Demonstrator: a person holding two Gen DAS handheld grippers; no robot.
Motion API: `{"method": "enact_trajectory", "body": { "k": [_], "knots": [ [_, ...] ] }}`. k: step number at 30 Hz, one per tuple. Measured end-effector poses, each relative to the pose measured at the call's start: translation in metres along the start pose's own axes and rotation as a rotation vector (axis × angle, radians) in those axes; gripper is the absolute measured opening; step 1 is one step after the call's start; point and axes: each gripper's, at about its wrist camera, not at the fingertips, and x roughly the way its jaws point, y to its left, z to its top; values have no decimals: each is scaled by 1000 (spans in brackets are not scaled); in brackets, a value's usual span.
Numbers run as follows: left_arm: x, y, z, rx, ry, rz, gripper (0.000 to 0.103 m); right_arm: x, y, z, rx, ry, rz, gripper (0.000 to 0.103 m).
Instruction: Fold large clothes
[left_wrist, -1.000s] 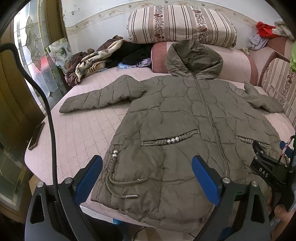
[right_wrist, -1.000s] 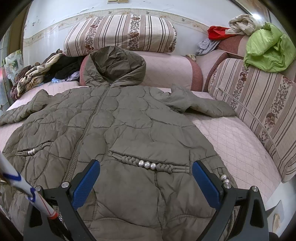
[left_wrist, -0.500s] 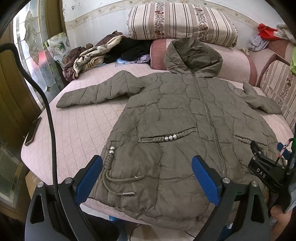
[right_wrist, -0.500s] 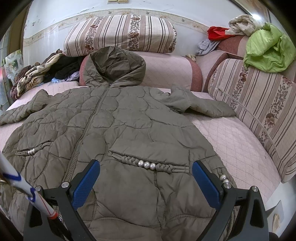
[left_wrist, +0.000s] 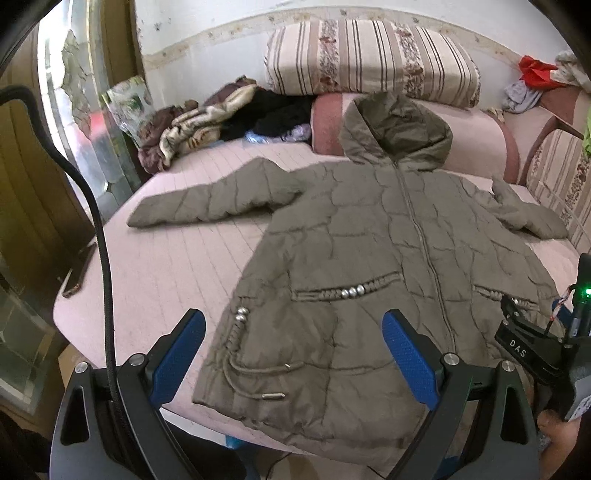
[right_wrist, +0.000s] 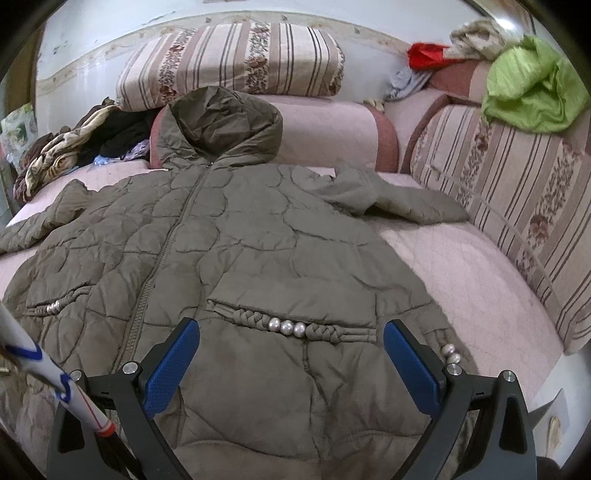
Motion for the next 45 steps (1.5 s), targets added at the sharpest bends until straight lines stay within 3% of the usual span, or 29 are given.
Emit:
{"method": "enact_trajectory", "body": {
  "k": [2, 6, 11, 17, 24, 32, 45],
  "knots": [
    [1, 4, -1, -28, 7, -20, 96, 1, 0, 0, 9, 9, 17, 102],
    [11, 15, 0, -130, 96, -72, 96, -9, 2, 1, 0, -24, 21, 101],
    [15, 24, -3, -178, 125, -45, 96, -18, -4, 2, 2, -49, 8, 102],
    [7, 21, -2, -158, 95, -25, 96, -18, -9, 1, 15, -38, 7, 102],
    [7, 6, -4, -68, 103, -7, 96, -15, -2, 0, -10, -28, 8, 102],
    [4, 8, -3, -63, 50, 1, 96, -10, -1, -1, -6, -1, 13, 102],
    [12, -4, -2, -9, 76, 34, 96, -3, 3, -1, -21, 23, 8, 101]
  ]
}}
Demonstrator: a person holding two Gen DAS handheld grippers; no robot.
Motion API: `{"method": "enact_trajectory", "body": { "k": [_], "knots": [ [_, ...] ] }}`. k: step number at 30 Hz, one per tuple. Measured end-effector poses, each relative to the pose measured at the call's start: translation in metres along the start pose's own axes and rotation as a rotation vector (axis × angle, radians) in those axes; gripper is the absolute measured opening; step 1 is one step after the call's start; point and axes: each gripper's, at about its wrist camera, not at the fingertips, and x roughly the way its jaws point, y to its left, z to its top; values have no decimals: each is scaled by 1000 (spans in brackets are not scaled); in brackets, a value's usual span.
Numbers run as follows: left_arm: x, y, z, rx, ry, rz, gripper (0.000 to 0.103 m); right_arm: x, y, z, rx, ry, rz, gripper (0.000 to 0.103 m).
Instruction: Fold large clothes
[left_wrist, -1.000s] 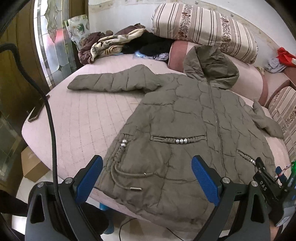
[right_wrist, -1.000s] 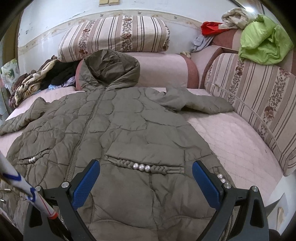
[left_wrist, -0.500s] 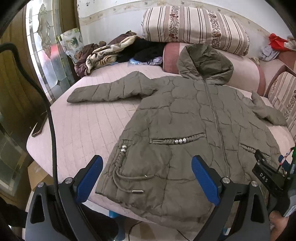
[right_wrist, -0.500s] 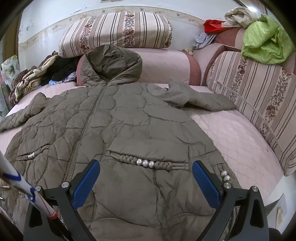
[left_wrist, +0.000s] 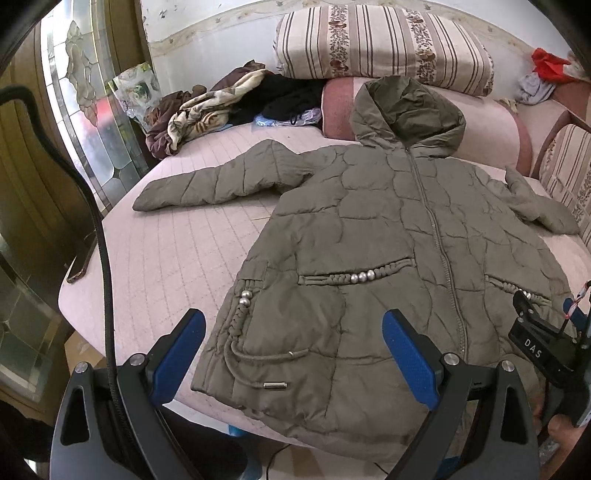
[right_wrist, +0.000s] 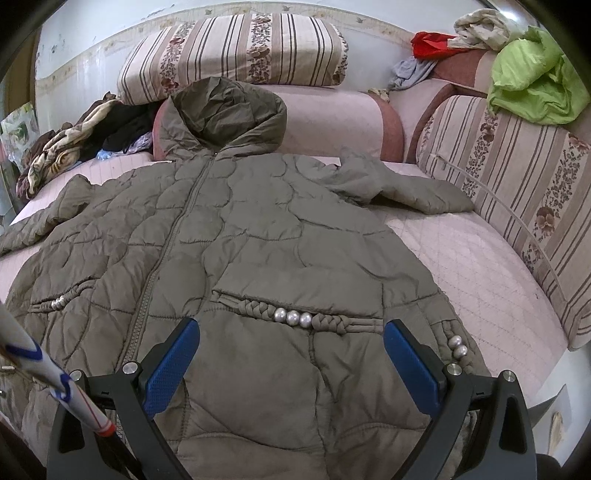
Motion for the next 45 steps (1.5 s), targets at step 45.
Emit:
{"method": "enact_trajectory", "body": {
  "k": [45],
  "knots": [
    [25, 28, -4, -90, 75, 41, 96, -4, 6, -1, -25, -20, -3, 102]
  ]
}}
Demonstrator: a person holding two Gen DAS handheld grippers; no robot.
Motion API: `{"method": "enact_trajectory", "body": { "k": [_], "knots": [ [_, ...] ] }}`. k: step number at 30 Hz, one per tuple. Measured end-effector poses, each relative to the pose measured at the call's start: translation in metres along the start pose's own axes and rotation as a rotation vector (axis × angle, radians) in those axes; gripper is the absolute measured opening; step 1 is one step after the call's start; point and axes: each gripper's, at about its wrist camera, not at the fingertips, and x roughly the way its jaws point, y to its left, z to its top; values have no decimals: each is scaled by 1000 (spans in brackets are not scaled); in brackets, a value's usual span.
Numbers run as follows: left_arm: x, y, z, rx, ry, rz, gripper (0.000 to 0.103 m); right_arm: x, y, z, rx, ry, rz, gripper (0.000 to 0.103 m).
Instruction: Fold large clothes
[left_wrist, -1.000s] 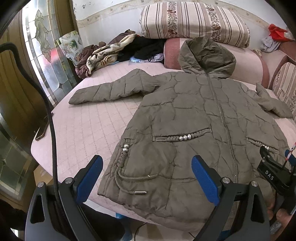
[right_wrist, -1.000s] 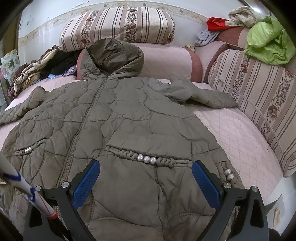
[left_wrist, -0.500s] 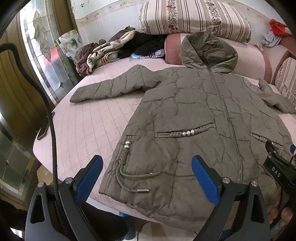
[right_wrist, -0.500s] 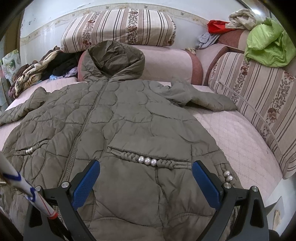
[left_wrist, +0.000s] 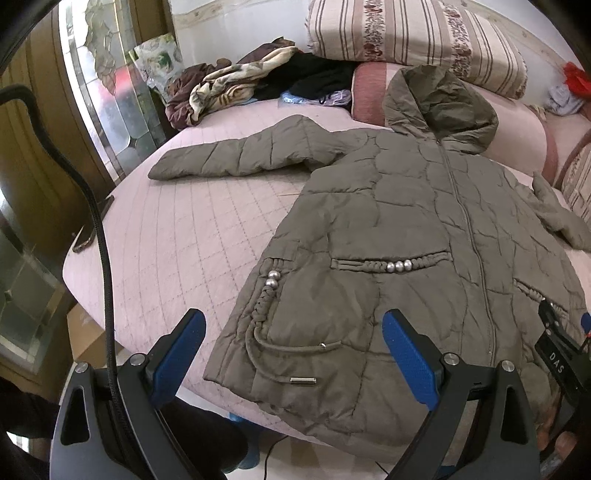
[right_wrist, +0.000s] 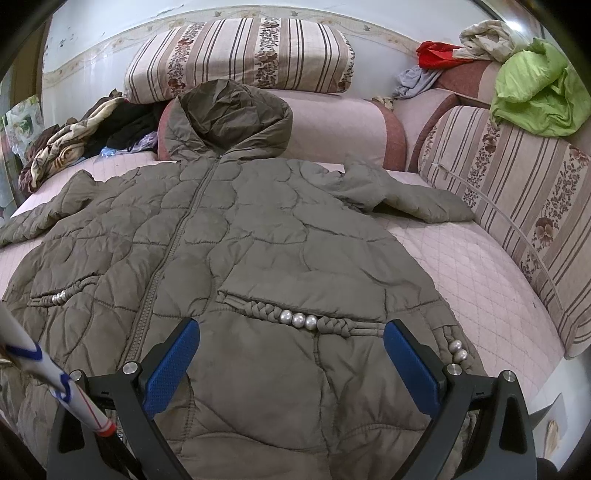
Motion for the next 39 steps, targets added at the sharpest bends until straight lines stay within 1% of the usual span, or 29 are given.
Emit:
{"method": "enact_trajectory", "body": {
  "k": [5, 9, 13, 15, 17, 20, 24, 29, 31, 35, 37, 39],
  "knots": [
    [1, 2, 2, 12, -2, 15, 96, 1, 1, 0, -2, 1, -1, 101],
    [3, 9, 6, -5, -8, 20, 96, 2, 2, -1, -5, 3, 0, 102],
    [8, 23, 11, -39, -7, 41, 94, 4, 3, -2, -5, 9, 0, 102],
    [12, 31, 13, -65, 2, 44, 88, 5, 3, -2, -4, 13, 2, 102],
    [16, 38, 15, -82, 14, 41, 85, 6, 5, -2, -7, 16, 2, 102],
    [23, 52, 21, -104, 25, 43, 86, 7, 6, -2, -12, 18, 2, 102],
    [32, 81, 39, -146, -8, 62, 86, 8, 7, -3, -17, 18, -2, 102],
    [66, 135, 81, -191, -17, 114, 86, 14, 8, -6, -20, 32, -15, 102],
    [89, 159, 102, -209, -7, 130, 86, 17, 9, -6, -23, 38, -22, 102],
    [137, 194, 135, -256, 31, 115, 86, 23, 15, -10, -37, 38, -36, 101],
    [172, 215, 156, -313, 63, 103, 86, 25, 18, -12, -45, 38, -42, 101],
    [198, 230, 167, -372, 90, 66, 85, 29, 22, -13, -60, 34, -50, 101]
  ]
}}
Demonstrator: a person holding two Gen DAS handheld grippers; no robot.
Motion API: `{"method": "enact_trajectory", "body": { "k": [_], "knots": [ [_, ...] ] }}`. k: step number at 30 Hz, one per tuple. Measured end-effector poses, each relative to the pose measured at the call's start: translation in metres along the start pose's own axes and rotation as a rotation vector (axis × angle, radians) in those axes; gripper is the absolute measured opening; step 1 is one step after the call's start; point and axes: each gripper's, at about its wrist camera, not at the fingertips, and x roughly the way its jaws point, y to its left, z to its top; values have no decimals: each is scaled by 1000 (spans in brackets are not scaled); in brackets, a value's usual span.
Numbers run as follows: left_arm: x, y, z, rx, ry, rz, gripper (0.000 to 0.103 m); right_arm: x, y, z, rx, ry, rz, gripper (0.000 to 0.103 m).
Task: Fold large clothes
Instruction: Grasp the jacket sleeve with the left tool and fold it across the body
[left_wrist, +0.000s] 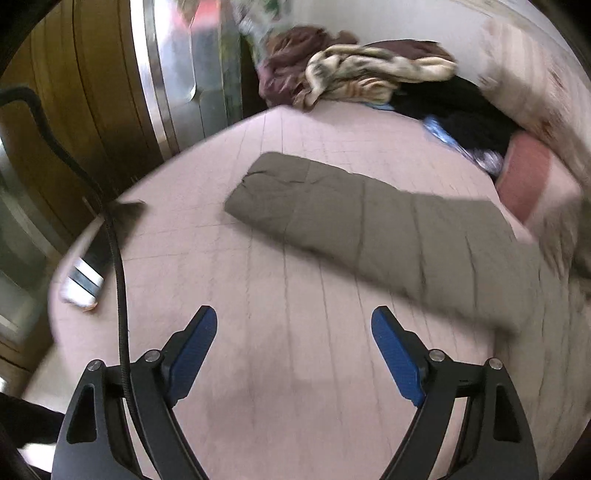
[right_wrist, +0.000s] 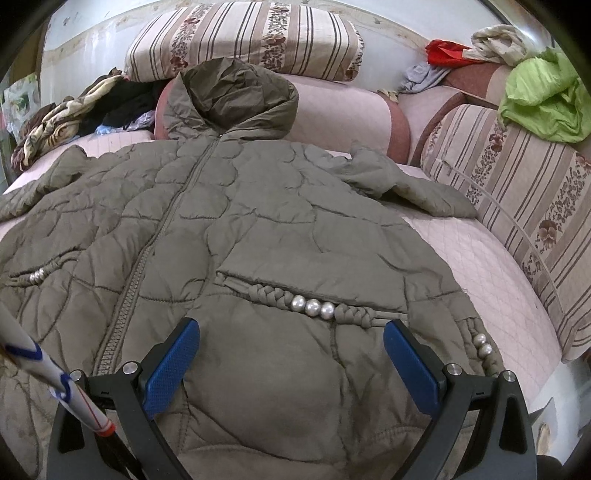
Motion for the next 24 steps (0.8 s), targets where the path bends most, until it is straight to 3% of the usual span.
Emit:
{"method": "enact_trajectory", "body": {
  "k": [7, 11, 13, 15, 17, 21, 24],
  "knots": [
    [90, 25, 43, -247, 116, -106, 85, 11, 14, -3, -58, -18, -40, 101],
    [102, 29, 60, -313, 88, -108, 85, 17, 12, -3, -43, -6, -27, 101],
    [106, 27, 65, -331, 90, -82, 71, 19, 12, -3, -36, -1, -21, 102],
    [110, 26, 71, -325, 111, -46, 35, 20, 13, -4, -37, -2, -23, 102],
    [111, 21, 78, -300, 134, -57, 18, 20, 13, -4, -40, -5, -27, 102],
    [84, 5, 85, -258, 96, -83, 13, 19, 14, -4, -44, -6, -33, 102],
    [42, -22, 89, -192, 33, -161, 12, 20, 14, -4, -45, -7, -33, 102]
  ]
}}
